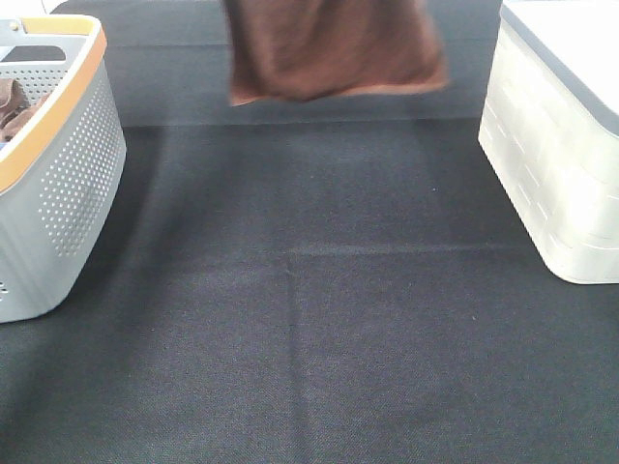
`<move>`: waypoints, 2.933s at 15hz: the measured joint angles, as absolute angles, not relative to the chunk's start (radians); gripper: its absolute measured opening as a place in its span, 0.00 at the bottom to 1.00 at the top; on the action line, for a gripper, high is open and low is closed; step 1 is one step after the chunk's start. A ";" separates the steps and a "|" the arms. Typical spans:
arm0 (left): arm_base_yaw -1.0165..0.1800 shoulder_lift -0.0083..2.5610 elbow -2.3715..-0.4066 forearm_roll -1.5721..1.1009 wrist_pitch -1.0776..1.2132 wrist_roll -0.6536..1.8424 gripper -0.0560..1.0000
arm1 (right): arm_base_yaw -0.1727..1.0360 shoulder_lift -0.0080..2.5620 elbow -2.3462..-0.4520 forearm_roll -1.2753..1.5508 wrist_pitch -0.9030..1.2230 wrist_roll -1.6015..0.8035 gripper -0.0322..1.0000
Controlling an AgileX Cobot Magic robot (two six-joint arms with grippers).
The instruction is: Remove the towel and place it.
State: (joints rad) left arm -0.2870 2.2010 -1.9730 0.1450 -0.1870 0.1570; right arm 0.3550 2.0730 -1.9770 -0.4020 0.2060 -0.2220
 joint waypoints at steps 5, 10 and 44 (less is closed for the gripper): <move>-0.304 2.244 -1.972 0.127 0.347 0.156 0.05 | 0.339 2.208 -1.977 -0.282 0.527 -0.190 0.03; -0.316 2.194 -1.972 0.010 0.829 0.156 0.05 | 0.339 2.209 -1.977 -0.180 0.922 -0.190 0.03; -0.421 1.872 -1.588 -0.175 1.212 0.072 0.83 | 0.340 1.780 -1.618 0.187 1.217 -0.065 0.78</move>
